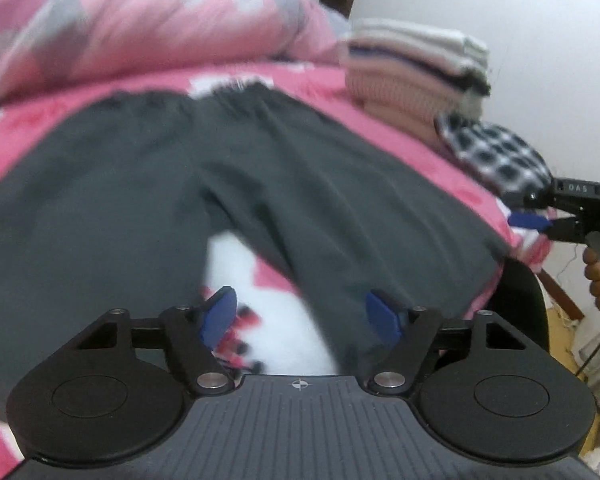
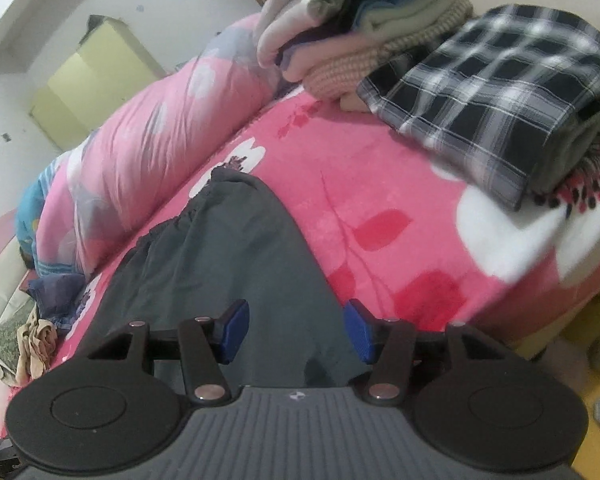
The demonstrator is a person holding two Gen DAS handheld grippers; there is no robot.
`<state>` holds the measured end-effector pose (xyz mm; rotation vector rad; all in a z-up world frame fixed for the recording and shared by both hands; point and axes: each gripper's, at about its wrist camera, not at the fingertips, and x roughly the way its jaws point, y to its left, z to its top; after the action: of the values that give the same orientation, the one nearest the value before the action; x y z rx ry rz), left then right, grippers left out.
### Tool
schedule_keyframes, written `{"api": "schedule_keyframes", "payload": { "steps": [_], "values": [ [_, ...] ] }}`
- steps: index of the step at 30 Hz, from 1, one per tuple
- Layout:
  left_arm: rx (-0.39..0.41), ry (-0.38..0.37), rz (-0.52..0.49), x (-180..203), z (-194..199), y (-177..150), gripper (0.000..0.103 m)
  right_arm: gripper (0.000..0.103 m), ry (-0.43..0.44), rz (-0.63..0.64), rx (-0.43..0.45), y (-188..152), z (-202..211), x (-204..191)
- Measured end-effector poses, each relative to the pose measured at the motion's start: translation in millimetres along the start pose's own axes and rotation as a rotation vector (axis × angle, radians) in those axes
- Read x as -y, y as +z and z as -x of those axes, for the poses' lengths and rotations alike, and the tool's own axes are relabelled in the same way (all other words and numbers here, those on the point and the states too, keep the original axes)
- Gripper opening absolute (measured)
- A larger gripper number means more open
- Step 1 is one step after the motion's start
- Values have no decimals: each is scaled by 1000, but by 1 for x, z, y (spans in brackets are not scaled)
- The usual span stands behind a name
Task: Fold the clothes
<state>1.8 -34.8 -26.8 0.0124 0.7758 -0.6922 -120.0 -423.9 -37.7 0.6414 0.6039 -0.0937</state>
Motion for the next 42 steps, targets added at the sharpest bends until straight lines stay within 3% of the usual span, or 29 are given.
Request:
{"api": "schedule_keyframes", "payload": {
  "steps": [3,5,12,13,14,16,22,28,32,38,42],
  "values": [
    [-40,-24,26,12,-13,-8,63,55,-2,22,-22,-5,-8,10],
    [-72,-43,35,21,-20,-15,61,49,-8,27,-51,-10,-13,20],
    [-91,-20,-20,42,-30,-22,63,40,36,44,-8,-17,1,30],
    [-92,-19,-14,42,-31,-22,61,34,40,49,-3,-18,2,30],
    [-88,-19,-10,42,-30,-22,60,22,45,49,-6,-18,2,31],
    [-78,-22,-5,43,-29,-20,54,11,59,41,-6,-19,3,33],
    [-83,-45,25,41,-32,-21,55,14,50,22,4,-19,3,34],
    [-71,-55,26,43,-33,-23,63,28,56,-7,-44,-23,-3,36],
    [-66,-57,22,42,-33,-23,62,24,67,19,-45,-27,-1,31],
    [-57,-51,56,37,-34,-21,50,23,53,-2,-60,-25,-5,30],
    [-46,-38,63,35,-32,-21,32,18,78,-9,-57,-25,-5,30]
  ]
}}
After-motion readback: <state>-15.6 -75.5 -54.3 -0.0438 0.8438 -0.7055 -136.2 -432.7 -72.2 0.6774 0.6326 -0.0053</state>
